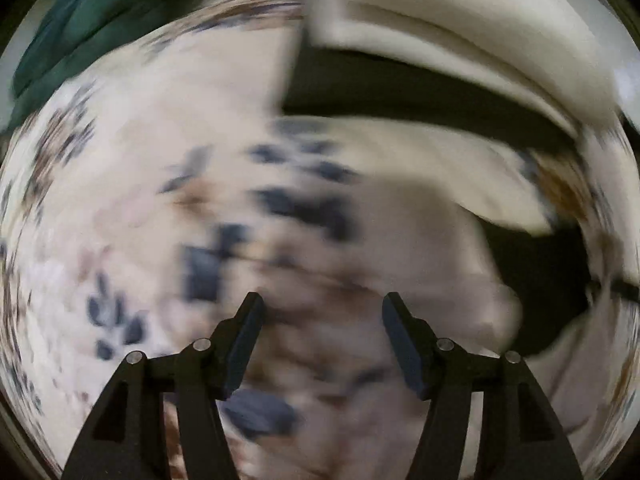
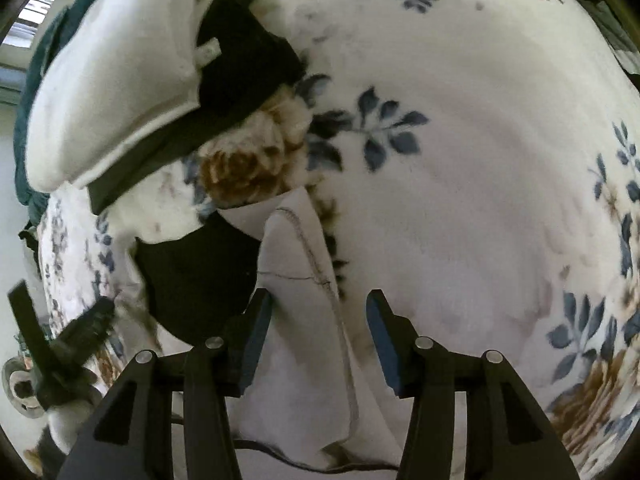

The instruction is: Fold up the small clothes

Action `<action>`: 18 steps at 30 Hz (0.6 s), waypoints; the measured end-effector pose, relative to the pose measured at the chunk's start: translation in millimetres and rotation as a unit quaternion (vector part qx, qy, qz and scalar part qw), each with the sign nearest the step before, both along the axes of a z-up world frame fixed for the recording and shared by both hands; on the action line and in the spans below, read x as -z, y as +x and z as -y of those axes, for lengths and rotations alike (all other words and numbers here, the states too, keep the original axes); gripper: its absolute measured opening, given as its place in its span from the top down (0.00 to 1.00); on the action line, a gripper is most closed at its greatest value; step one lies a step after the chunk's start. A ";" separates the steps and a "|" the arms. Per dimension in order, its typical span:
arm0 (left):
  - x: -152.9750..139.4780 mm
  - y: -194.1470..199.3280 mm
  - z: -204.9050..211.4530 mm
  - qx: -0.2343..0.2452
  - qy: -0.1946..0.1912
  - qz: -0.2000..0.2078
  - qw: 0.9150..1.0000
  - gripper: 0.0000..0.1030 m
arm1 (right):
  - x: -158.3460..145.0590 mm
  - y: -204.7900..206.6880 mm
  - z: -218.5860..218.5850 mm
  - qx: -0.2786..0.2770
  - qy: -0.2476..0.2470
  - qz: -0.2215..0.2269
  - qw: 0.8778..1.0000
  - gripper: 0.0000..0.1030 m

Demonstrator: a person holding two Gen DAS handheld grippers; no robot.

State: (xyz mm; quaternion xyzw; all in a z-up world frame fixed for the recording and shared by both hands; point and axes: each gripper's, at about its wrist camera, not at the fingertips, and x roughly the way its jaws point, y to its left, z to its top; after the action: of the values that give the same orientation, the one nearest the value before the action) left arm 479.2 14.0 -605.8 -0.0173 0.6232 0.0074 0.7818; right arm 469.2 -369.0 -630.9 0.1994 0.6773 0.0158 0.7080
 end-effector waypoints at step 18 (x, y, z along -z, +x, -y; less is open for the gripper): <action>-9.5 7.6 55.5 0.104 -0.112 -0.008 0.988 0.96 | 16.7 25.1 -9.9 0.000 0.031 0.007 1.000 0.90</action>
State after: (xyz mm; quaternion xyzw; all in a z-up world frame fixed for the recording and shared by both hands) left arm 486.8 -41.4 -596.3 -0.0394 0.6252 -0.1435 0.7662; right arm 494.3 -359.1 -647.6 0.2210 0.6715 0.0377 0.7063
